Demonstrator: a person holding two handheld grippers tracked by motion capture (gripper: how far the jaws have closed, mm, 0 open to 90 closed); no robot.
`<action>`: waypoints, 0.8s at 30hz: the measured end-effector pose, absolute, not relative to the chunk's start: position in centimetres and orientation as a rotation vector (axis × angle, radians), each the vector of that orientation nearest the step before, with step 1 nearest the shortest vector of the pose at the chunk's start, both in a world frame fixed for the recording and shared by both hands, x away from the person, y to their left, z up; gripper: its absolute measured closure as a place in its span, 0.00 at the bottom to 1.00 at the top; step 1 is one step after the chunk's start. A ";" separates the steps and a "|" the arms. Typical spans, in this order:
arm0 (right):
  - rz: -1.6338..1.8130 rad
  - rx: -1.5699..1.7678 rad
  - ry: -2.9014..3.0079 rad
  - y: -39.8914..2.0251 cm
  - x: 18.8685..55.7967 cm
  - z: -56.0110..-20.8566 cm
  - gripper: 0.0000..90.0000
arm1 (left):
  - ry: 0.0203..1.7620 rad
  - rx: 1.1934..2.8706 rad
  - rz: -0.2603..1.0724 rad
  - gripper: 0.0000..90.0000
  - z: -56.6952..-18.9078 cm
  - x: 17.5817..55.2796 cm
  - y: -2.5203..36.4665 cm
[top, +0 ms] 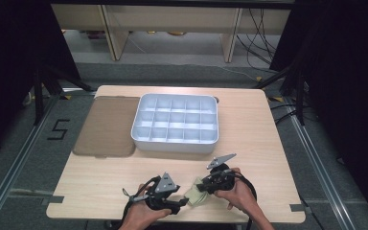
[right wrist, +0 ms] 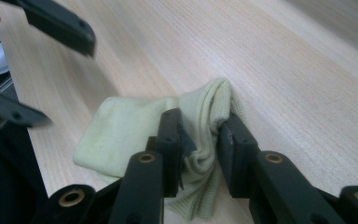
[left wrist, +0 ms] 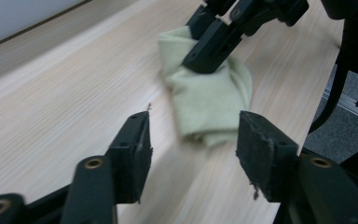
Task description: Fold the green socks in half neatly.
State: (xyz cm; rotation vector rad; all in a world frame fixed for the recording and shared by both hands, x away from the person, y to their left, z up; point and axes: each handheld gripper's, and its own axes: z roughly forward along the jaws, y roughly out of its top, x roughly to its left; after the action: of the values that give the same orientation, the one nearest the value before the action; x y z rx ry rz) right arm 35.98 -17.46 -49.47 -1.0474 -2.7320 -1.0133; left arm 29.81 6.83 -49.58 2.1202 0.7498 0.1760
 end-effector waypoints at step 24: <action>-1.023 -0.995 -2.779 -17.2 35.9 -49.4 0.81 | 0.988 2.082 0.314 0.23 -50.5 28.0 15.9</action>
State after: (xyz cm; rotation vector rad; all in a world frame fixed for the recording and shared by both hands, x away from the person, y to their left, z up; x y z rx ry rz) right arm 35.91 -17.15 -49.40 -0.9947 -2.7787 -1.0226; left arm 28.00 15.91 -50.50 2.0818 0.9880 0.3145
